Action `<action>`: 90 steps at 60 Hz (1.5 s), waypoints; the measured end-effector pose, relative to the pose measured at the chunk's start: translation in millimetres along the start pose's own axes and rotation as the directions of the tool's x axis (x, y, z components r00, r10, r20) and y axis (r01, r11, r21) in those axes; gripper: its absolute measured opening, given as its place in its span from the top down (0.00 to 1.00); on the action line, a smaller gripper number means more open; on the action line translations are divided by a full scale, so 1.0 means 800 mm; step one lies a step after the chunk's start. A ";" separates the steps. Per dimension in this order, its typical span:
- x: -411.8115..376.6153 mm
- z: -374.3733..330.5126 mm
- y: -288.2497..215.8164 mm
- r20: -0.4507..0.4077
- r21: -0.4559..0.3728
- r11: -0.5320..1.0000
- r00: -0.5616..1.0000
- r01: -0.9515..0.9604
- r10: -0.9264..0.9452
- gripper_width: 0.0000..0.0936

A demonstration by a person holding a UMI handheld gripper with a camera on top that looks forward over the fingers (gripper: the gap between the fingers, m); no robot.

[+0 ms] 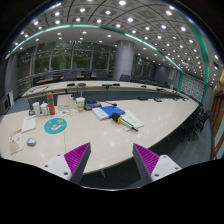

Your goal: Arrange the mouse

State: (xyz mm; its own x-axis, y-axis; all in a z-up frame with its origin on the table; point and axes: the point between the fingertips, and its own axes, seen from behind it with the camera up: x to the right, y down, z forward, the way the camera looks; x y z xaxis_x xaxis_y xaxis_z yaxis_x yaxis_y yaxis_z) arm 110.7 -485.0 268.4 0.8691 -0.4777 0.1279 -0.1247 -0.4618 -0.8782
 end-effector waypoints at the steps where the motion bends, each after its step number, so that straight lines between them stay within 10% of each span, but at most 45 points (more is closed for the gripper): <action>1: -0.001 0.000 0.001 0.002 -0.002 1.000 1.000 0.000 0.000 0.08; 21: -0.093 0.015 0.103 0.086 -0.097 0.993 0.995 0.068 -0.059 0.08; 50: -0.538 0.111 0.207 0.408 -0.134 0.974 0.906 0.185 -0.117 0.09; 90: -0.726 0.270 0.148 0.408 -0.101 0.955 0.887 0.278 -0.215 0.11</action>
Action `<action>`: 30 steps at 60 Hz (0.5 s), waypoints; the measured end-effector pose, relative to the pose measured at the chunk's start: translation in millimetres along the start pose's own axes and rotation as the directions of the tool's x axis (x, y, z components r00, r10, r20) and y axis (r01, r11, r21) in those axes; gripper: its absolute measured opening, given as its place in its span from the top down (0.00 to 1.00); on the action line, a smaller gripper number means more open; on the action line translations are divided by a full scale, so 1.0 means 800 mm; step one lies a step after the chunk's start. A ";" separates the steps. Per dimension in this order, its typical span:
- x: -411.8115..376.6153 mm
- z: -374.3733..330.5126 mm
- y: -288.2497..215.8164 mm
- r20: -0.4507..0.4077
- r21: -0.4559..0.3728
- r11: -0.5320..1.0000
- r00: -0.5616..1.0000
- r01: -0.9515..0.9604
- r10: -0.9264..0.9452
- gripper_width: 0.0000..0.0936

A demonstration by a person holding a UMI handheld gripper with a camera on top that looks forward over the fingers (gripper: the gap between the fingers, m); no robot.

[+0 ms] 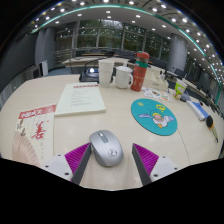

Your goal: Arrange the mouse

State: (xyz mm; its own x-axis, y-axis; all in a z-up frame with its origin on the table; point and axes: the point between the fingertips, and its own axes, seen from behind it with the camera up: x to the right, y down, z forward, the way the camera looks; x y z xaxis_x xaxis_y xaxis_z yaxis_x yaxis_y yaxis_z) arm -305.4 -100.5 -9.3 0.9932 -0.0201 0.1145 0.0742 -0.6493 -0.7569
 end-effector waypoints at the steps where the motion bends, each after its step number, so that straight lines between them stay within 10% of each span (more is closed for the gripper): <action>1: 0.000 0.003 -0.002 0.000 0.000 1.000 1.000 0.000 0.000 0.12; 10: -0.008 0.026 -0.016 0.034 0.003 1.000 0.999 -0.019 0.019 0.23; 15: -0.017 0.033 -0.020 0.072 0.007 1.000 0.997 -0.025 0.024 0.45; 30: -0.019 0.035 -0.025 0.080 0.018 1.000 0.997 0.004 -0.006 0.59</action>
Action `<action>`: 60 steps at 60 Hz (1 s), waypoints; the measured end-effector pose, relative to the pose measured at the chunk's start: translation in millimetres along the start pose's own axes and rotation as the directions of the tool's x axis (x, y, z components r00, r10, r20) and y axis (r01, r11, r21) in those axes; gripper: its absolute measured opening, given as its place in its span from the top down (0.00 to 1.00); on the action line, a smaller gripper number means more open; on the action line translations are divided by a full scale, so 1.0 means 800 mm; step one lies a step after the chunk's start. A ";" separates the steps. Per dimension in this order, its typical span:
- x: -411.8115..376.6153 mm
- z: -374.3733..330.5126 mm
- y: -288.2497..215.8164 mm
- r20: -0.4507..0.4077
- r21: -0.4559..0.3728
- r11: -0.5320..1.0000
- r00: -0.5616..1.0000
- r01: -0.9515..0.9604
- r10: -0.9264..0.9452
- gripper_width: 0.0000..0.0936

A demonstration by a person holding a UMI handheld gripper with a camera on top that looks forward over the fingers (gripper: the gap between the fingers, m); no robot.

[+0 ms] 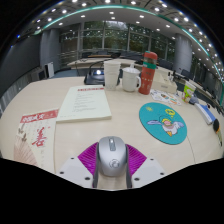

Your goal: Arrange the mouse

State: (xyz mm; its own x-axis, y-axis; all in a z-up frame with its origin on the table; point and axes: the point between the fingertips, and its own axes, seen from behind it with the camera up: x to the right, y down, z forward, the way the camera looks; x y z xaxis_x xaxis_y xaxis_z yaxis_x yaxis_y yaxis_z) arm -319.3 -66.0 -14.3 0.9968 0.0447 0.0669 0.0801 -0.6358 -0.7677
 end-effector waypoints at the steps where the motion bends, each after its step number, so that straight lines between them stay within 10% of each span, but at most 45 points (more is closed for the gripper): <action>1: -0.001 0.000 0.000 0.004 -0.002 1.000 1.000 -0.002 0.002 0.59; 29: 0.103 -0.066 -0.244 0.080 0.289 0.950 0.992 -0.116 0.097 0.62; 60: 0.258 0.120 -0.101 -0.003 0.022 0.989 0.990 -0.143 0.143 0.50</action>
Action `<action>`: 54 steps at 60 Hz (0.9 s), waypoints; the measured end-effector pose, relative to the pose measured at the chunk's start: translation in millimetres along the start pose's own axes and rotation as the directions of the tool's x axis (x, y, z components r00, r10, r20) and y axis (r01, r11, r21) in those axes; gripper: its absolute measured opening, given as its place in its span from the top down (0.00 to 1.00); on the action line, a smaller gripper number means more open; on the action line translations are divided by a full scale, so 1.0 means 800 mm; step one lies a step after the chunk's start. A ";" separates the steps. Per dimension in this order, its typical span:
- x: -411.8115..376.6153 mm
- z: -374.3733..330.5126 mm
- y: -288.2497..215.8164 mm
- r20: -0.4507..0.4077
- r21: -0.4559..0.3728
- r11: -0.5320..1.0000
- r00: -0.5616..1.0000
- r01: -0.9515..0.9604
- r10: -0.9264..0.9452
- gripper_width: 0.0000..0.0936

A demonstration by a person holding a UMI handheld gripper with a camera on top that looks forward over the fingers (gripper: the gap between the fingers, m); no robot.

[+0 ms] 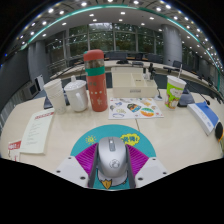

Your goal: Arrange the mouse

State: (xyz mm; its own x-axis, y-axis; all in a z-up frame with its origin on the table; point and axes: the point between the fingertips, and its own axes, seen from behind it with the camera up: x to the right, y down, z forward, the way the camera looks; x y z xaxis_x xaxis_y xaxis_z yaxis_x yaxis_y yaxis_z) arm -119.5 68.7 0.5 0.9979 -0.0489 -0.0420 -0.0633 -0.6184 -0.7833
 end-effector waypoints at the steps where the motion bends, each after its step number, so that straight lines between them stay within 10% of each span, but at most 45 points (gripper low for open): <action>1: 0.000 0.001 0.003 0.005 -0.007 1.000 1.000 -0.002 0.002 0.48; 10: 0.000 -0.024 0.004 0.005 0.000 1.000 1.000 0.003 -0.003 0.07; 54: -0.092 -0.506 0.047 -0.098 0.143 0.987 0.993 0.074 -0.060 0.08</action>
State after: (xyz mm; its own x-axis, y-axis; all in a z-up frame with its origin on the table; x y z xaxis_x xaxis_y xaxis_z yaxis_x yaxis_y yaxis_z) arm -200.3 -268.6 225.0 0.9938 -0.0888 0.0663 0.0128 -0.5017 -0.8649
